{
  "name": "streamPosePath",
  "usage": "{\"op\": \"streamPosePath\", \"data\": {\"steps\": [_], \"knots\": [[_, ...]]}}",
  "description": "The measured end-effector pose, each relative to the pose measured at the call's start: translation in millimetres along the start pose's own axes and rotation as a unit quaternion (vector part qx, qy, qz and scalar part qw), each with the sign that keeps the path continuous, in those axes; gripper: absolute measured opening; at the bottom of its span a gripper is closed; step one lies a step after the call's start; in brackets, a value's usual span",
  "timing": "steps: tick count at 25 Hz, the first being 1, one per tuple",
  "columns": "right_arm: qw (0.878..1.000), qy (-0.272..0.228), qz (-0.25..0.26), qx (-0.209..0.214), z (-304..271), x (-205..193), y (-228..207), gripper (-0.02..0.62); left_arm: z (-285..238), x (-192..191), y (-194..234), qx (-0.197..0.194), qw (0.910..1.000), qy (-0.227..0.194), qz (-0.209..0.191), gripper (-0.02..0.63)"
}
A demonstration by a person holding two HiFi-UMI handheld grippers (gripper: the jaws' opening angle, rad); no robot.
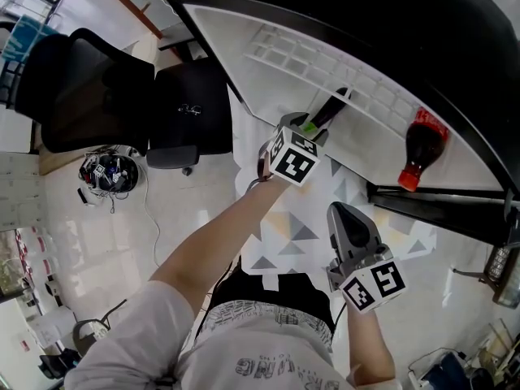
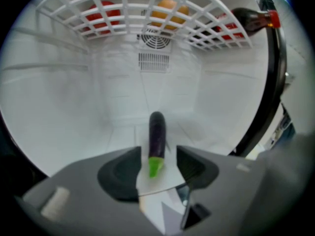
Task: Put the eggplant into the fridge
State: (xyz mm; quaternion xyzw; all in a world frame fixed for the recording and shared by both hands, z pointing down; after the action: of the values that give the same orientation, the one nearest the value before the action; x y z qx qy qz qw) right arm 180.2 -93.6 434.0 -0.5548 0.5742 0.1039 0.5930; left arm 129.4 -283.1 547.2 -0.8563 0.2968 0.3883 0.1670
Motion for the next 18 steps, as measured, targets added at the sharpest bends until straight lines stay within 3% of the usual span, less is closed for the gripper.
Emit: {"op": "streamPosePath", "data": {"steps": [5,18], "knots": [[1.000,-0.008,0.005,-0.003,-0.7,5.7,7.9,0.003,19.2,8.9,-1.5,-0.011,0.9998,-0.017,-0.003,0.222],[0.999,-0.029,0.016,-0.018,-0.7,11.2,34.6,0.003,87.3,8.5,-13.3,-0.033,0.9978,-0.057,-0.008,0.105]]}}
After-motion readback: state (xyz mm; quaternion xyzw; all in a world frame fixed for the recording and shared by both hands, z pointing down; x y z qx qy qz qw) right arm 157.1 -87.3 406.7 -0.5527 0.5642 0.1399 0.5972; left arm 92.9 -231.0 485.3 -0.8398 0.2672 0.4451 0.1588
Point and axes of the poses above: the fingertips, and each gripper's own axes: z backward along the fingers, y to its left, x out of its top, the point moved 4 cm from there along z, backward along the fingers, and after that the axes turned 6 degrees about -z, right-handed, at the moved point
